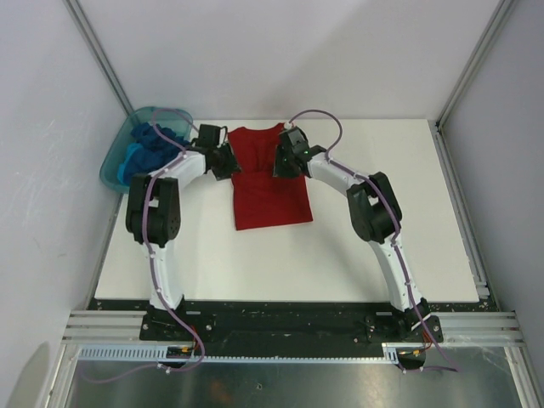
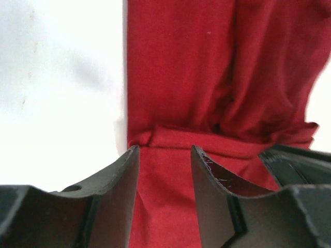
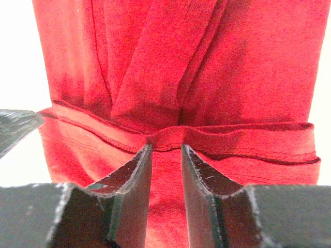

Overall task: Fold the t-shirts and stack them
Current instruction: Fold the folded rectangular tshirt in 1/3 of the way

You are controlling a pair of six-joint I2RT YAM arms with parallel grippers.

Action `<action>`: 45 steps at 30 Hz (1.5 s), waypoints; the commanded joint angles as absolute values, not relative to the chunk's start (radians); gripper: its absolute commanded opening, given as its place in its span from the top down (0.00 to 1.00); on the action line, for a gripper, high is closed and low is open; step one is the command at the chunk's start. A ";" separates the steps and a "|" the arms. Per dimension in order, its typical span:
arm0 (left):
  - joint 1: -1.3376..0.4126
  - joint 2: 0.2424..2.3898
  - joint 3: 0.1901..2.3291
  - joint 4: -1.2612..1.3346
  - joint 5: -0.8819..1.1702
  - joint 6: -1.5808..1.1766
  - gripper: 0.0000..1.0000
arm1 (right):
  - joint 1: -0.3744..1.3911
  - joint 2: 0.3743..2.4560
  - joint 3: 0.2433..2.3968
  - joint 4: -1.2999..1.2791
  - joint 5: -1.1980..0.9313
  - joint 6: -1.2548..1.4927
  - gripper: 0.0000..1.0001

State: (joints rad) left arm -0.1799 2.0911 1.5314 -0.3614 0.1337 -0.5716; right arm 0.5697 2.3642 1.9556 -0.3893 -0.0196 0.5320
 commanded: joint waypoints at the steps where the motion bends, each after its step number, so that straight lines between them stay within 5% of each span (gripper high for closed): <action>1: -0.173 1.898 1.483 -0.349 0.127 -0.555 0.50 | 0.562 2.385 2.041 -0.409 0.000 0.532 0.65; 6: -0.186 1.788 1.323 -0.348 0.141 -0.594 0.54 | 0.583 2.379 2.058 -0.430 0.040 0.489 0.65; 15: -0.271 1.664 1.107 -0.317 0.207 -0.666 0.84 | 0.629 2.344 1.993 -0.411 0.087 0.434 0.64; 20: -0.309 1.631 0.999 -0.291 0.141 -0.722 0.92 | 0.633 2.381 2.029 -0.412 0.098 0.431 0.64; 32: -0.312 1.541 0.850 -0.272 0.084 -0.754 0.65 | 0.637 2.550 2.201 -0.551 0.106 0.447 0.64; 45: -0.316 1.590 0.833 -0.230 0.061 -0.802 0.58 | 0.633 2.510 2.164 -0.541 0.092 0.458 0.63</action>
State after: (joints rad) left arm -0.3141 1.5673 0.8097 -0.2848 0.0814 -0.7727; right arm 0.6331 2.5084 2.1738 -0.4911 0.0898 0.4515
